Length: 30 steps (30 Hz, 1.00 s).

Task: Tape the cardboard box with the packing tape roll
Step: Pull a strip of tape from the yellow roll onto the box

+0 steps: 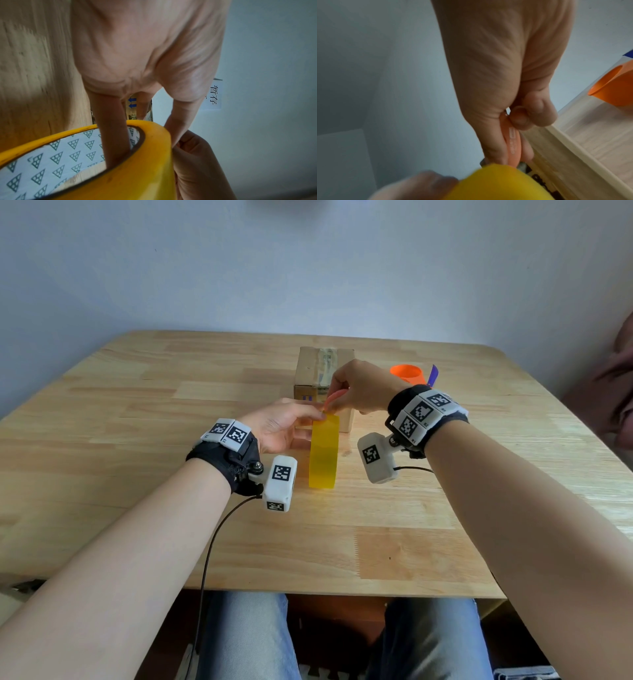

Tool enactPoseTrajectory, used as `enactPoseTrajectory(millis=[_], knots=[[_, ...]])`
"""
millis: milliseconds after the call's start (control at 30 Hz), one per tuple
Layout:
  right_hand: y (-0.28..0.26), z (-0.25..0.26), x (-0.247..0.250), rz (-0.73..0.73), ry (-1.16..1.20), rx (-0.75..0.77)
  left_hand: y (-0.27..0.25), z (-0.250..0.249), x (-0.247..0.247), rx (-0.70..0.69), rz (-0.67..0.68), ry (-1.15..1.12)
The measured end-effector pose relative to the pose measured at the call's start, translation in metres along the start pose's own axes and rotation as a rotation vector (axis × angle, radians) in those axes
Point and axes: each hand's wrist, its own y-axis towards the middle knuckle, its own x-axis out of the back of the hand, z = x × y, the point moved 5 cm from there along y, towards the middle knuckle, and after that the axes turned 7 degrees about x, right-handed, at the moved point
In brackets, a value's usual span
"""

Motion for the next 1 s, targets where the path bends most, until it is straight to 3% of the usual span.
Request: enactPoseTrajectory(millis=[233, 700, 1000], knots=[[0.004, -0.001, -0.003, 0.023, -0.067, -0.007, 0.0, -0.001, 0.0, -0.001, -0.015, 0.024], [-0.014, -0.017, 0.006, -0.043, 0.058, -0.029, 0.003, -0.002, -0.002, -0.004, -0.039, 0.035], [-0.027, -0.033, 0.013, -0.079, 0.083, -0.067, 0.001, -0.002, -0.002, -0.004, 0.014, 0.013]])
